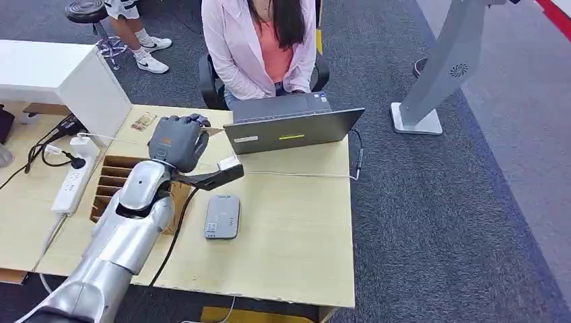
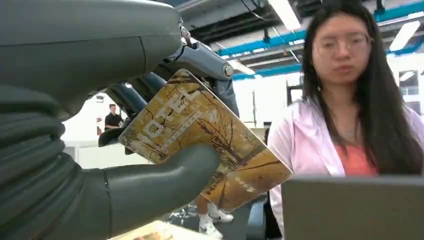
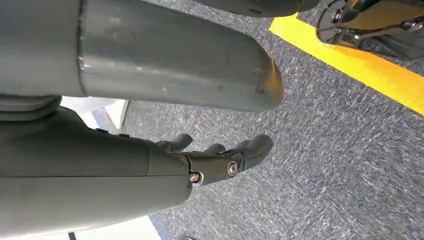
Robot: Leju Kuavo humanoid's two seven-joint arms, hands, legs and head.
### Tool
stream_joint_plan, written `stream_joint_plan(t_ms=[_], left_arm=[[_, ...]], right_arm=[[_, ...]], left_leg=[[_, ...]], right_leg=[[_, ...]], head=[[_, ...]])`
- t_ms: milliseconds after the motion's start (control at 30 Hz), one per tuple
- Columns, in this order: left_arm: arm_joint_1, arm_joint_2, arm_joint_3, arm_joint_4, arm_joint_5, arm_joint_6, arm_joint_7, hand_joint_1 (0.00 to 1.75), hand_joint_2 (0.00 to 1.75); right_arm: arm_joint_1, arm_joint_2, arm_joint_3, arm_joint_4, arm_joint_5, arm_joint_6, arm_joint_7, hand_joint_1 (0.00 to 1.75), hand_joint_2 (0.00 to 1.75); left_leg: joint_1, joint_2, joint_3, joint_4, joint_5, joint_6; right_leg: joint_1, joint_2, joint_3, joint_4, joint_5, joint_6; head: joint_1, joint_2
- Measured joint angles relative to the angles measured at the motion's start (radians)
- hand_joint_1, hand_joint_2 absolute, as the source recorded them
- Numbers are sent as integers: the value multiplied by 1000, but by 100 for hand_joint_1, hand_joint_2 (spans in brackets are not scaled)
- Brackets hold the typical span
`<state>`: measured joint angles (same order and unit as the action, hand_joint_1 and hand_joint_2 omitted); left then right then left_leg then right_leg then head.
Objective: Pass the card to the sensor for recognition and then transmit it.
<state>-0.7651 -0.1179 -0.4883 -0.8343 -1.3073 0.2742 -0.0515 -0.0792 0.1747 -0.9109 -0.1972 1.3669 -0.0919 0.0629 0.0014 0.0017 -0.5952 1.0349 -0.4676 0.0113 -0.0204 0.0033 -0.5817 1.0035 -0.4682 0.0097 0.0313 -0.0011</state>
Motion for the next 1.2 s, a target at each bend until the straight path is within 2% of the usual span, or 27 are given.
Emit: stream_joint_plan(t_ms=[100,367,667,800,1200], left_arm=[[27,-5,-35,-13,-3,-83,20,175,175],[81,-8,-126,-45,32,-151,32,175,175],[118,-5,-176,-55,51,-177,34,175,175],[132,2,-185,-55,77,-203,48,175,175],[136,13,-193,-48,84,-212,50,175,175]], right_arm=[[0,1,-8,0,-13,-4,5,0,0],[0,2,-31,0,-25,-17,5,0,0],[0,3,-47,0,-28,-20,6,0,0],[0,4,-49,0,-28,-20,8,0,0],[0,5,-53,0,-28,-20,8,0,0]], left_leg=[[0,0,0,0,0,0],[0,0,0,0,0,0],[0,0,-1,0,0,0],[0,0,-1,0,0,0],[0,0,-1,0,0,0]], right_leg=[[0,0,0,0,0,0],[0,0,0,0,0,0],[0,0,0,0,0,0],[0,0,0,0,0,0],[0,0,0,0,0,0]], head=[[0,0],[-1,0],[0,0],[0,0],[0,0]])
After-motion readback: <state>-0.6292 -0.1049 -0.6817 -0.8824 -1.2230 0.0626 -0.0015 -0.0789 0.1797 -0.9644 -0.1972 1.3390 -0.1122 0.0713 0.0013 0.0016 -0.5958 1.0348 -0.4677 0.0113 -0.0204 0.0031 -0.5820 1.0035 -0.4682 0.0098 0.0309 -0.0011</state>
